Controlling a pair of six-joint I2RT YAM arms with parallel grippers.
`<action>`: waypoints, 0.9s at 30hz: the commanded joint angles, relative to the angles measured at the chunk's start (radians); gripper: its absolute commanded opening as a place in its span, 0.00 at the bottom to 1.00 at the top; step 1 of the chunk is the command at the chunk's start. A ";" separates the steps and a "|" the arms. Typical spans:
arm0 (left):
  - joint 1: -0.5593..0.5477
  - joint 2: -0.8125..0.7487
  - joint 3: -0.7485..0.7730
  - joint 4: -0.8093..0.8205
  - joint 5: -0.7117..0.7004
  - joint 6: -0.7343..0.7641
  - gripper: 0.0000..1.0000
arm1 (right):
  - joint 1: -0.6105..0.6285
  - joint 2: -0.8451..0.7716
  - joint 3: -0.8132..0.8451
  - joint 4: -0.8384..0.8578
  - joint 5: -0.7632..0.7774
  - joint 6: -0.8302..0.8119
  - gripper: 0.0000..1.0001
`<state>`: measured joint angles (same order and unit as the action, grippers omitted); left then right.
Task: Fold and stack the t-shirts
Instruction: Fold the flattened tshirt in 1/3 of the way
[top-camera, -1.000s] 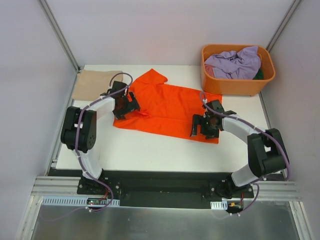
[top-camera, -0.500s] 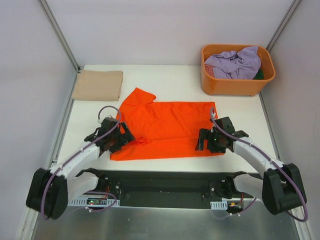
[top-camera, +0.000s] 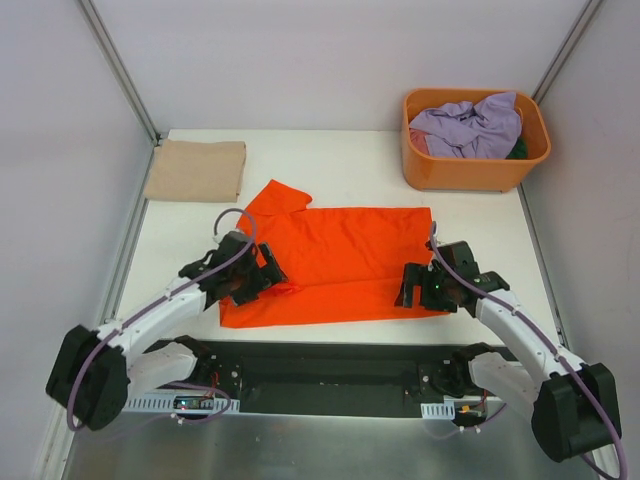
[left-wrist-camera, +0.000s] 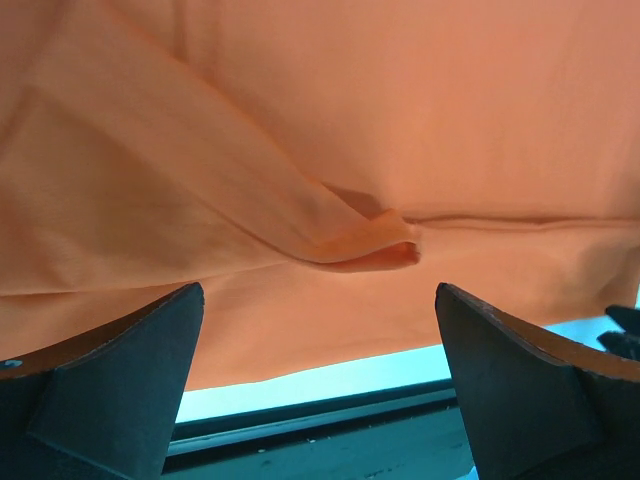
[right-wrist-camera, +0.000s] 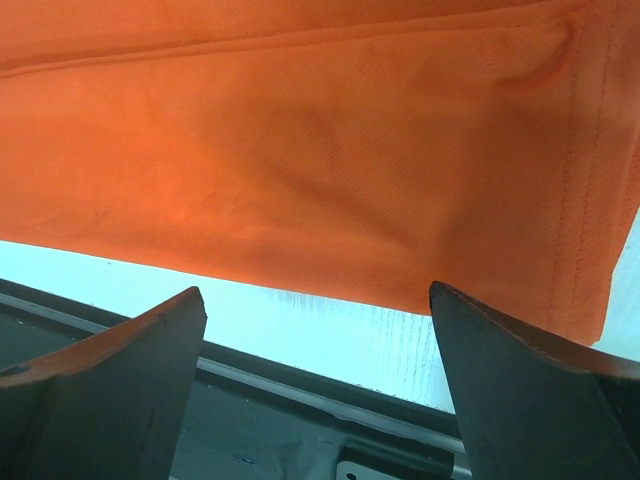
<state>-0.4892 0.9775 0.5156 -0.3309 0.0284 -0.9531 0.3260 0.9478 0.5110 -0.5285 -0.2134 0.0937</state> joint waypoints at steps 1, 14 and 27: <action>-0.078 0.160 0.098 0.053 0.045 0.025 0.99 | 0.002 0.020 0.020 -0.013 0.023 -0.006 0.96; -0.103 0.495 0.409 0.069 -0.194 0.215 0.99 | 0.001 0.000 0.021 -0.030 0.060 -0.015 0.96; -0.101 0.521 0.595 0.056 -0.243 0.369 0.99 | -0.001 -0.168 0.061 -0.054 0.198 0.008 0.96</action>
<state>-0.5896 1.5612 1.0515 -0.2672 -0.1295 -0.6621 0.3260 0.8635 0.5129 -0.5594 -0.1143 0.0914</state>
